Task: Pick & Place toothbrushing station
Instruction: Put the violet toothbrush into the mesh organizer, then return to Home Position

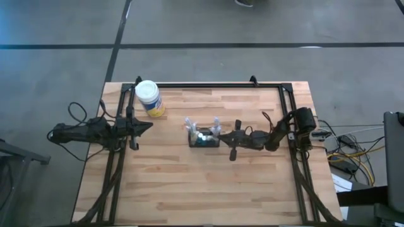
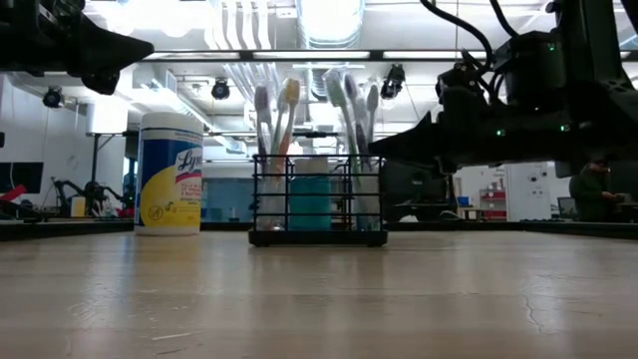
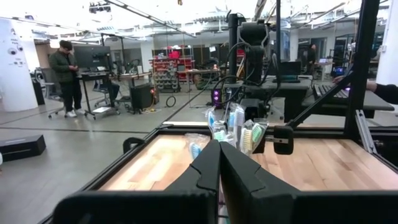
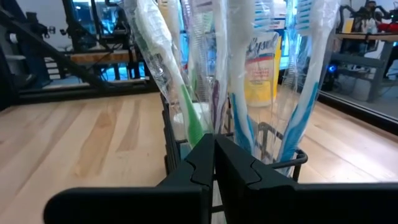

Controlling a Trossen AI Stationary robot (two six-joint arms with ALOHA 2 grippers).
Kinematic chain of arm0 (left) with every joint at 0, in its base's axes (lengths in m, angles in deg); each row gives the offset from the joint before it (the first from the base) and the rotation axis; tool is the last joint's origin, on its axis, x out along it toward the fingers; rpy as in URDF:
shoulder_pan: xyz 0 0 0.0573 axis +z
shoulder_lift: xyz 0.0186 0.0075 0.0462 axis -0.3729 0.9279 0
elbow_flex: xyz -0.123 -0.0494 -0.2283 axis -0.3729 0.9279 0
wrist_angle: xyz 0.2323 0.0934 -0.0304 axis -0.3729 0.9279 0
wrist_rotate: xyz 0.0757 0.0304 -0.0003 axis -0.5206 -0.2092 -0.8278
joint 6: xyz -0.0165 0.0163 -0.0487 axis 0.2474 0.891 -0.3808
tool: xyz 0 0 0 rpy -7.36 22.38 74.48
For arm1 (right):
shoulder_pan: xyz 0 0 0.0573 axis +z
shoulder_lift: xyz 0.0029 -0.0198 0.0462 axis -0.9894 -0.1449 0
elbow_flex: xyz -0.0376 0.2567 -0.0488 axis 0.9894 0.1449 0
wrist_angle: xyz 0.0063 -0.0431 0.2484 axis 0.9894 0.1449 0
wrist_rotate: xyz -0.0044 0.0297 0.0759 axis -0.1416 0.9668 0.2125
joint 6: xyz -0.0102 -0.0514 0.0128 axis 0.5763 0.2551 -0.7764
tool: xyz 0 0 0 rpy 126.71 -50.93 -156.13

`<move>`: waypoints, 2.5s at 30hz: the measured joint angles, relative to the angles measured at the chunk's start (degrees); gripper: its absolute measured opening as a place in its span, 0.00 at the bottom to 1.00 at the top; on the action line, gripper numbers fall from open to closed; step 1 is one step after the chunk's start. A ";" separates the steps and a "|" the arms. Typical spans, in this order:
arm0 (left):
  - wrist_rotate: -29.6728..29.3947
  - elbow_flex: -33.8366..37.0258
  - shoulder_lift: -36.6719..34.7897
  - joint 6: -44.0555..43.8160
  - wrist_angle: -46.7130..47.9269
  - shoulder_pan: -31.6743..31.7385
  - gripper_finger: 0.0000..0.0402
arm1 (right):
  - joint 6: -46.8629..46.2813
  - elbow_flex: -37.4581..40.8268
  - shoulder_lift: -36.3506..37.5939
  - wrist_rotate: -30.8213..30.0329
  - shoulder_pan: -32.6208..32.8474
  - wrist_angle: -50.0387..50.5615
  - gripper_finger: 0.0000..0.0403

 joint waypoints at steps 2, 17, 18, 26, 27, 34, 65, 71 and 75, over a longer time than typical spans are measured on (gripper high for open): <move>0.00 0.00 0.00 0.34 -0.03 0.00 0.03 | -0.52 -0.40 -0.69 -0.02 0.00 0.00 0.02; -0.26 0.00 0.00 -1.07 -0.37 -0.01 0.03 | -6.06 0.96 9.62 4.89 1.00 10.57 0.11; -0.25 0.00 0.00 -1.19 -0.35 0.01 0.03 | -6.73 0.93 10.21 4.83 0.98 11.44 0.14; -0.28 0.00 0.00 -1.25 -0.26 -0.01 0.03 | -8.39 0.10 12.02 4.76 0.98 13.65 0.39; -0.28 0.00 0.00 -1.24 -0.21 0.01 0.03 | -8.52 0.01 12.02 4.76 1.00 13.91 0.41; -0.31 0.00 0.00 -0.98 0.17 0.01 0.03 | -8.12 -1.25 12.28 4.76 0.98 16.24 0.47; -2.10 -2.54 0.11 6.62 3.67 0.12 0.01 | 6.20 0.59 75.56 14.75 -0.64 64.50 0.14; -7.04 0.66 -0.90 7.98 2.78 0.14 0.00 | 5.25 1.05 86.41 15.20 -2.04 75.69 0.03; -5.35 2.26 -0.90 9.18 -3.70 0.14 0.00 | 6.94 2.70 93.36 15.29 -2.08 76.57 0.02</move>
